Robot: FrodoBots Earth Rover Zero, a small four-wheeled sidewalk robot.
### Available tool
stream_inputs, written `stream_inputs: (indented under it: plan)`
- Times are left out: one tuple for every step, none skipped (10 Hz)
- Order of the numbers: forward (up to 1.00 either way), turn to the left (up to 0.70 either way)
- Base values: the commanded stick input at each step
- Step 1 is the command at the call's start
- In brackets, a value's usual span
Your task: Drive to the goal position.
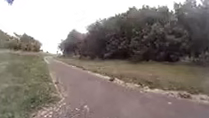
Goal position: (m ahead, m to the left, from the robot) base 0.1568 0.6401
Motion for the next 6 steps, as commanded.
stream_inputs:
  plan:
    - [0.85,0.07]
    - [0.85,0.09]
    - [0.85,0.12]
    - [0.85,0.14]
    - [0.85,0.17]
    - [0.85,0.19]
